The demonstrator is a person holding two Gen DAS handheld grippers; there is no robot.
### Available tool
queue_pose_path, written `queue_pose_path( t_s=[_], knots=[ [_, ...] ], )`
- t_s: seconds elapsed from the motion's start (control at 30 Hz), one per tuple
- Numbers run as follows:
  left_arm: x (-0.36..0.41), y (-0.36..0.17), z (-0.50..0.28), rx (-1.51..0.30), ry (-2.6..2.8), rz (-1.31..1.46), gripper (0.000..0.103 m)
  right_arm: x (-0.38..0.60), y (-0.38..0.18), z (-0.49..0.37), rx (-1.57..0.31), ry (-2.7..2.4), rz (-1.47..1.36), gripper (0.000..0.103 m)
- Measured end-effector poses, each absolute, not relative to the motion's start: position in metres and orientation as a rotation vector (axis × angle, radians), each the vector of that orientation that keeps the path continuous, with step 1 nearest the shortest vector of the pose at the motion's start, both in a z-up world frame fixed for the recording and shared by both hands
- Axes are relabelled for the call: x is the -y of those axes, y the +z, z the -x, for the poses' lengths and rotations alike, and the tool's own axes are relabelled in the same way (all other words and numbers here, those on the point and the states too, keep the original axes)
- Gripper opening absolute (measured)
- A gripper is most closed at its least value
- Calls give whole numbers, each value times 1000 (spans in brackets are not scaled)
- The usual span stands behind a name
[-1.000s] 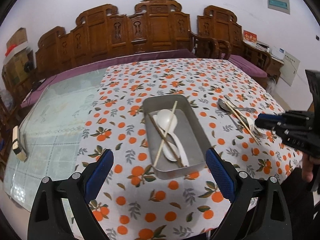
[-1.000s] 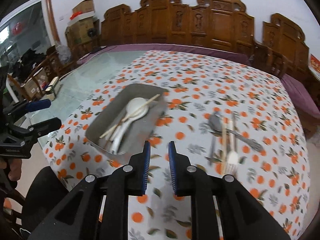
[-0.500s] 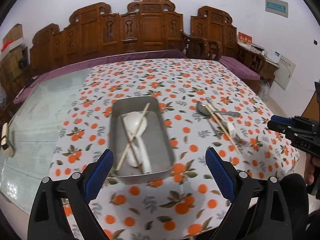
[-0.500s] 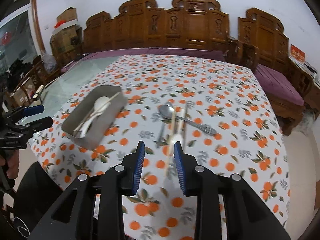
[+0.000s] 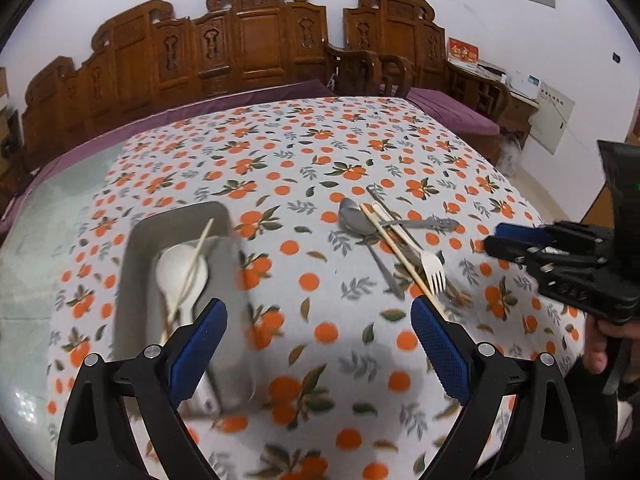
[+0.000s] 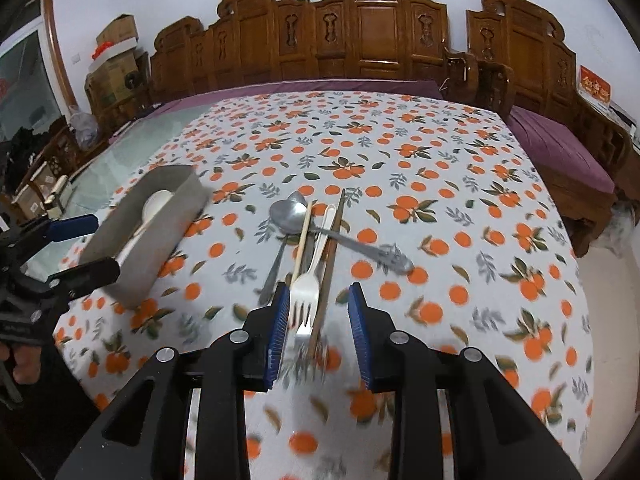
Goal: Organize utensils
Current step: 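Move the right tool toward the metal spoon and forks, then grasp the white plastic fork with the right tool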
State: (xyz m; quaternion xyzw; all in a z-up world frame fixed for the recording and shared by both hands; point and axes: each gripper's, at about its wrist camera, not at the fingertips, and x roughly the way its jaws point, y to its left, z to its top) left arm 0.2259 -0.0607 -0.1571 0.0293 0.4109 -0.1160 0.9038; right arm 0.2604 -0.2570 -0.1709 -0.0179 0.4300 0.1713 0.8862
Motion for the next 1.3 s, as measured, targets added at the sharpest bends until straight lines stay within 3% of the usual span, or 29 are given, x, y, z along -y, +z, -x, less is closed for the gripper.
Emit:
queue_pose_path(
  t_s=[0.3,0.93,1.03,1.3],
  knots=[
    [69,-180,-271,-881,-273,-38,89,268,-214,-316,-932,329,0,33],
    [77,-203,-280,-906,-299,-27,89,233,-217,-319,-965,445,46,33],
    [77,-204,-278,-906,-295,-28,89,226,-221,-319,-986,433,84,22],
    [79,-207,-277,-909,-294,-45,89,232,-224,-314,-1020,400,132,22]
  ],
)
